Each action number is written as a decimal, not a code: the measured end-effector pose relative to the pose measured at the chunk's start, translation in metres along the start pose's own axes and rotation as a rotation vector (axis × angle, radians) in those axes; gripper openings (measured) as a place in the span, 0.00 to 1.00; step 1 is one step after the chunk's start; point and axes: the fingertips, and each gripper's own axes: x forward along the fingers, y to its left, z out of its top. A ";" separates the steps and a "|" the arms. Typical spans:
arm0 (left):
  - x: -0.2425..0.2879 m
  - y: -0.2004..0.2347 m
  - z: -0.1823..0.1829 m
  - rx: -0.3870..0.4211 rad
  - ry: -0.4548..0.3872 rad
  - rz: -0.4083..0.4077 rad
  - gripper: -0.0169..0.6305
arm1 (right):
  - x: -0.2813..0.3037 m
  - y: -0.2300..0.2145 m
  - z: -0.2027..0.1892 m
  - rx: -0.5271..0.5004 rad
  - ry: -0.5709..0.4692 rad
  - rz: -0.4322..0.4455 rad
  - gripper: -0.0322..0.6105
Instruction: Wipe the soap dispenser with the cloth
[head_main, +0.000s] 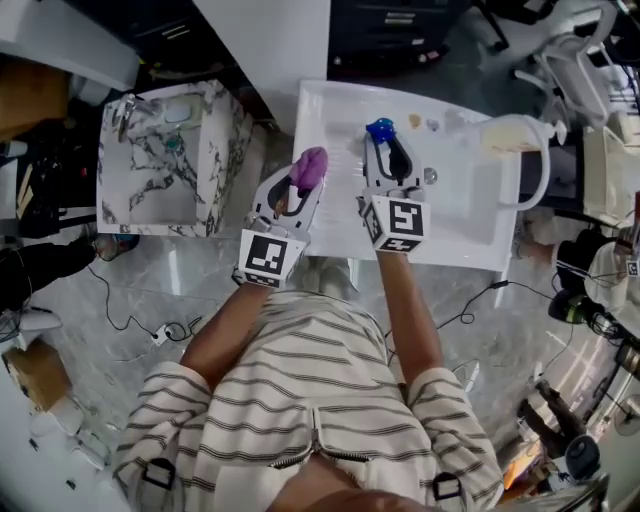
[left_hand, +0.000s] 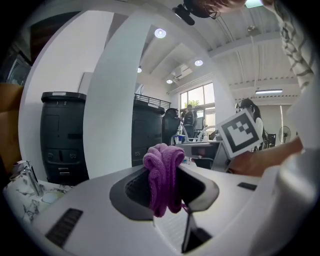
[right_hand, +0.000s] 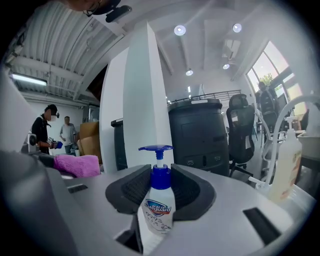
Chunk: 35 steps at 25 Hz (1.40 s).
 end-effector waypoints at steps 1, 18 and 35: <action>0.001 0.002 -0.002 -0.005 0.004 0.006 0.22 | 0.007 0.000 -0.003 -0.004 0.004 0.003 0.25; 0.022 0.022 -0.044 -0.054 0.048 0.021 0.22 | 0.119 -0.011 -0.086 -0.042 0.113 0.012 0.25; 0.027 0.013 -0.066 -0.074 0.064 -0.022 0.22 | 0.151 -0.005 -0.107 -0.131 0.114 0.039 0.26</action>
